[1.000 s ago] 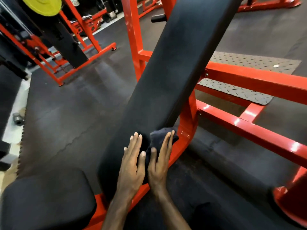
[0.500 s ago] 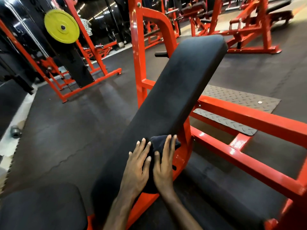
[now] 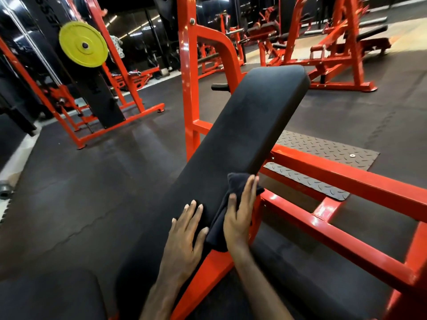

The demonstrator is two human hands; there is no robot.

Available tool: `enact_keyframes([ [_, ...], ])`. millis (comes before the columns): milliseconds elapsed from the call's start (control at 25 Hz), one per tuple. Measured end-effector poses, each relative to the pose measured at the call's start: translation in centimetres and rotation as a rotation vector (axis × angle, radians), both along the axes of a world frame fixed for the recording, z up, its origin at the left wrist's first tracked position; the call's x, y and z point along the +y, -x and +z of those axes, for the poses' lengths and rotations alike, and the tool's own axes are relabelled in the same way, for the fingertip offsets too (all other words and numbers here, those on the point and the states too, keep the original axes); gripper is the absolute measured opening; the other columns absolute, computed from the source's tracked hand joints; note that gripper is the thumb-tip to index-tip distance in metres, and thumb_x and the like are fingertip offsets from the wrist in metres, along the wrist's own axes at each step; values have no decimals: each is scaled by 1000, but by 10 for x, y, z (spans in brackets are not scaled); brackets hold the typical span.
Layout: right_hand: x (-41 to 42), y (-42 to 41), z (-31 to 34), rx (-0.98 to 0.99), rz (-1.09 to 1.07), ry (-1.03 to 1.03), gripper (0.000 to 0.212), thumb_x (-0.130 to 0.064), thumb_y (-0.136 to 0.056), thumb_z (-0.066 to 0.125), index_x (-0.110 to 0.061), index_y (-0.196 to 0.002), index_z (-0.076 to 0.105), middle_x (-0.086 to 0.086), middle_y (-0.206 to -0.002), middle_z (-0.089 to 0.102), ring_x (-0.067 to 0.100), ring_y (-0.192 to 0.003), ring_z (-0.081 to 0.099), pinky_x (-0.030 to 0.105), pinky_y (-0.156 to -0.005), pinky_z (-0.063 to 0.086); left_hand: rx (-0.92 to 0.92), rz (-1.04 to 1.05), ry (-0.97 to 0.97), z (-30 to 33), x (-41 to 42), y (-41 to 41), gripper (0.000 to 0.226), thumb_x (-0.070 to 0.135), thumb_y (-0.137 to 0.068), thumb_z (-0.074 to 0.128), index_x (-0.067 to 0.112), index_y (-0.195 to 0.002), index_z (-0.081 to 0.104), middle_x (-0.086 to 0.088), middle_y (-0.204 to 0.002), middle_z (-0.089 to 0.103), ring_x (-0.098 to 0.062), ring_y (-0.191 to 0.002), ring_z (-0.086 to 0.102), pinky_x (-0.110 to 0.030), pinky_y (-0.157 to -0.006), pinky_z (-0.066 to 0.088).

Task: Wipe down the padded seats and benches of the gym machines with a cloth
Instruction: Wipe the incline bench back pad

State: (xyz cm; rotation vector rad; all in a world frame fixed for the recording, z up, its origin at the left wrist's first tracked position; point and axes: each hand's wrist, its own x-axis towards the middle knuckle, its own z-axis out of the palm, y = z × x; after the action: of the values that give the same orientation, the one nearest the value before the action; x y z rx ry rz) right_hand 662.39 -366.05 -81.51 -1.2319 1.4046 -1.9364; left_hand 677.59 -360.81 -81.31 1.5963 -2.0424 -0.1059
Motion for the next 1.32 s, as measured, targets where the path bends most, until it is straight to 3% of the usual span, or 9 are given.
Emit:
enact_keyframes([
  [80,-2,-5,8,-118,24,-30,64,-13,-111,49,-16,-167,18,-3,-176,9,8,-162,7,12,-124,11,-10,-8,13,-1,-2,1,60,52,-108,32,35,-165,24,21,-174,9,-4,-162,4,-45,-129,9],
  [200,33,-26,-5,-48,105,-33,65,-23,-110,45,-23,-167,13,-4,-177,5,11,-162,4,12,-125,6,0,-24,11,1,-9,0,62,53,-107,33,32,-165,28,19,-174,10,-4,-161,5,-48,-130,10],
  [320,4,1,-5,28,113,-2,65,-19,-111,47,-22,-167,14,-7,-176,6,8,-162,4,21,-129,8,-23,-37,29,6,-16,1,62,54,-108,36,35,-166,27,21,-174,9,-4,-161,6,-47,-128,11],
  [440,-28,26,21,-70,71,-40,64,-19,-112,46,-27,-168,15,-12,-176,6,0,-160,3,33,-132,12,-41,-41,35,8,-14,12,62,55,-108,37,36,-166,25,22,-174,7,-3,-161,4,-47,-127,11],
  [640,5,10,6,36,113,-14,65,-23,-112,47,-28,-167,12,-10,-176,5,2,-161,2,35,-133,13,-4,-43,15,15,-22,17,63,55,-106,32,38,-166,23,26,-173,3,0,-160,0,-57,-130,14],
  [800,-52,57,47,-29,78,-56,65,-25,-113,45,-33,-167,10,-18,-175,1,3,-160,1,43,-133,13,5,-69,48,21,-32,22,62,53,-110,43,37,-166,24,24,-173,6,0,-161,0,-53,-131,9],
  [1080,-35,40,27,-1,67,24,63,-22,-113,44,-30,-168,14,-22,-174,8,0,-160,3,37,-131,8,14,-254,119,44,-92,31,68,59,-105,44,33,-166,28,18,-175,12,-9,-162,9,-58,-129,13],
  [1240,-89,78,68,-134,-34,-4,61,-18,-112,46,-34,-166,21,-23,-171,21,-8,-155,16,19,-128,18,-25,-343,176,61,-132,38,70,59,-103,46,29,-164,34,12,-175,19,-14,-162,15,-60,-126,17],
  [1320,-92,75,74,-185,-64,-6,59,-21,-113,45,-33,-166,22,-23,-170,23,-6,-156,18,17,-126,20,-39,-382,154,73,-155,42,71,61,-103,45,27,-164,35,11,-175,18,-13,-162,14,-59,-127,17],
])
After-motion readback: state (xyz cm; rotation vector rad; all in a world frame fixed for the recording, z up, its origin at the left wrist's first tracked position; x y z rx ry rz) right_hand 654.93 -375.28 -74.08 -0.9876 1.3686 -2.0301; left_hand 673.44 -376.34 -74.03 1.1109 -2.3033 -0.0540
